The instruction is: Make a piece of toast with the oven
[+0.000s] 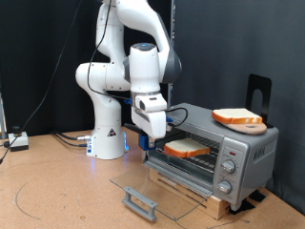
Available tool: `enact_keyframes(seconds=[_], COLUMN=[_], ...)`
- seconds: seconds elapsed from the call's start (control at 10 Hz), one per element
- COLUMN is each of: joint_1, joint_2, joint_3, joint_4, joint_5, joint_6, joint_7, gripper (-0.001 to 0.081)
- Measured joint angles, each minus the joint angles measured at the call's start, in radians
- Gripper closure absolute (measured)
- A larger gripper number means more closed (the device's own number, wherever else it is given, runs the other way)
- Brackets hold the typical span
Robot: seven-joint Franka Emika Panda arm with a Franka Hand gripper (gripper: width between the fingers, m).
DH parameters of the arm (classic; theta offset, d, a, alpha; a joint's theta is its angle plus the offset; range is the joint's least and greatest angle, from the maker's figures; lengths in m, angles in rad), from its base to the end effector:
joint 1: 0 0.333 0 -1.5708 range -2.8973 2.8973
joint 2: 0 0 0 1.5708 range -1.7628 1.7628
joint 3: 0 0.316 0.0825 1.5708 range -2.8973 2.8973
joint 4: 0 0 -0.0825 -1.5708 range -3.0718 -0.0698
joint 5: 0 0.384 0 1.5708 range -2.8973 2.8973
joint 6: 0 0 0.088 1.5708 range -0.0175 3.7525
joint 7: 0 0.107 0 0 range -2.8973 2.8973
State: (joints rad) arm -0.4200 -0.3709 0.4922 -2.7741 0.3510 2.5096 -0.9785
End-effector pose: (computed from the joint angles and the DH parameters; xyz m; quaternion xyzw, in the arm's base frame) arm 0.3799 0.0110 0.3168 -0.9289 -0.3670 -0.0495 0.0004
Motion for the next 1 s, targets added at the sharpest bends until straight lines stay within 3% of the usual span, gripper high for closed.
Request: enact_keyframes(seconds=[0.3, 0.7, 1.0], joint_1=[0.009, 0.059, 0.061], joint_2=[-0.001, -0.017, -0.02], joint_3=[0.0, 0.009, 0.008], joint_4=[0.003, 0.005, 0.005], joint_5=[0.008, 0.044, 0.046], joint_6=[0.001, 0.001, 0.001], joint_7=[-0.003, -0.003, 0.0], gripper=[0.039, 0.039, 0.039])
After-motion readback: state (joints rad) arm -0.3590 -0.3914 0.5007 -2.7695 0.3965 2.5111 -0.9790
